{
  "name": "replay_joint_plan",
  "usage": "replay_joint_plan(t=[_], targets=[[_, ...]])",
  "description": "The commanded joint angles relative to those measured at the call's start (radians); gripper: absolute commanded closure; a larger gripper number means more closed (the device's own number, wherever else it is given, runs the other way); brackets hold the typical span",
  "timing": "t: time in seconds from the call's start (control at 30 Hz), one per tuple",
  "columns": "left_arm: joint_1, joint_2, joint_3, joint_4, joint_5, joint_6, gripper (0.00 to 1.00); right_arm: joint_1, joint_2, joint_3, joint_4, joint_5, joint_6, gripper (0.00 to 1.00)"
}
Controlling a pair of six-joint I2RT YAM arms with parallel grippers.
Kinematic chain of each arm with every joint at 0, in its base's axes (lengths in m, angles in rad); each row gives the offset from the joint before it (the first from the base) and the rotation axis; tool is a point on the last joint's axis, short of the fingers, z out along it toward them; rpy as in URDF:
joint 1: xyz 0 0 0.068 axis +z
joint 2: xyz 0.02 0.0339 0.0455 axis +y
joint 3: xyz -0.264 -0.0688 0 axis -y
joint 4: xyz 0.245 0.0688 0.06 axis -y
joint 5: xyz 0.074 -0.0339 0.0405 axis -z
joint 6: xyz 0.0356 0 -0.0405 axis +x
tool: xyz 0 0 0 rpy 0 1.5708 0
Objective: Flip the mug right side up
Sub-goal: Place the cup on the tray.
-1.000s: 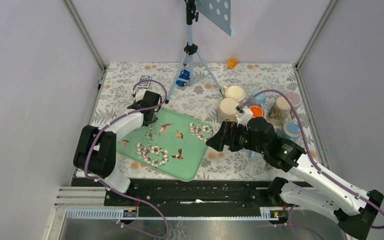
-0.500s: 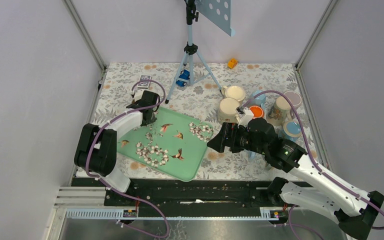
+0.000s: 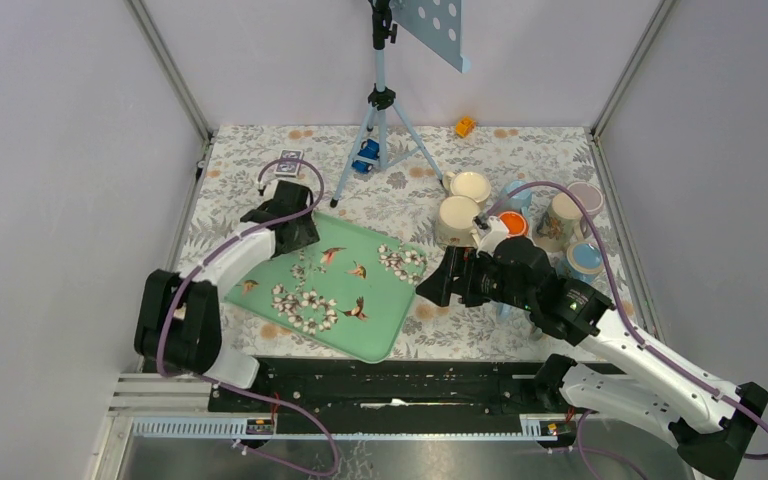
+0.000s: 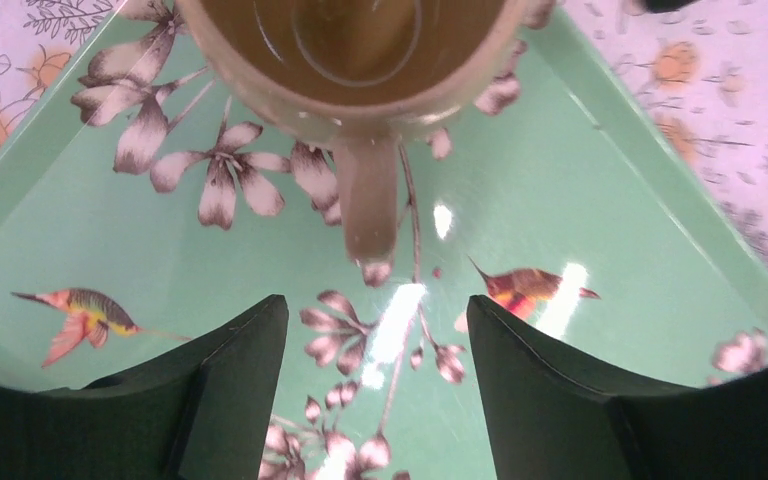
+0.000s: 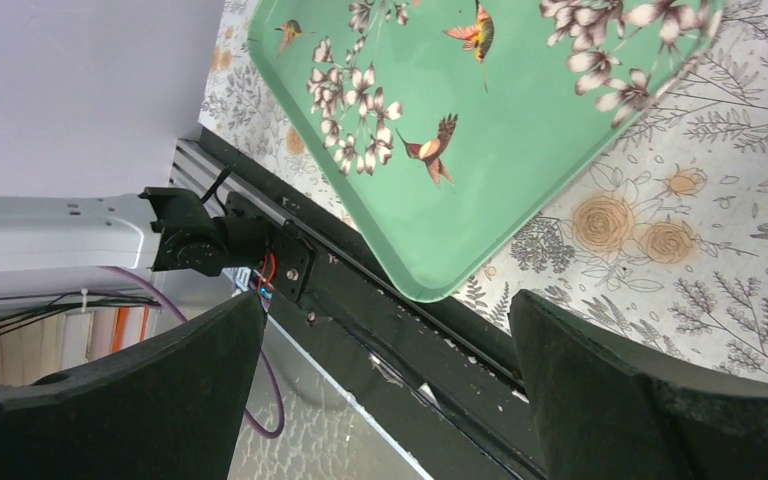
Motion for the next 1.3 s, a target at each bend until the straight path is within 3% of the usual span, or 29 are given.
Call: replay_joint_plan(t=[0.0, 0.37, 0.6, 0.77, 1.17, 1.27], targets=[[-0.033, -0.146, -0.014, -0.041, 0.059, -0.002, 0.26, 0.007, -0.007, 0.046, -0.047, 0.058, -0.032, 0.00], [-0.289, -0.336, -0.006, -0.097, 0.104, -0.015, 0.02, 0.007, 0.010, 0.066, -0.156, 0.279, -0.060, 0.00], [-0.448, -0.358, 0.012, -0.077, 0.153, -0.003, 0.01, 0.007, 0.025, 0.051, -0.233, 0.434, -0.084, 0.00], [-0.455, -0.400, -0.035, -0.022, 0.246, 0.010, 0.01, -0.013, 0.109, 0.062, -0.147, 0.445, -0.233, 0.00], [-0.453, -0.435, -0.051, 0.080, 0.339, -0.002, 0.01, -0.334, 0.411, 0.094, 0.113, 0.161, -0.476, 0.00], [-0.452, -0.446, -0.054, 0.075, 0.371, -0.001, 0.01, -0.365, 0.478, 0.128, 0.152, 0.160, -0.517, 0.00]])
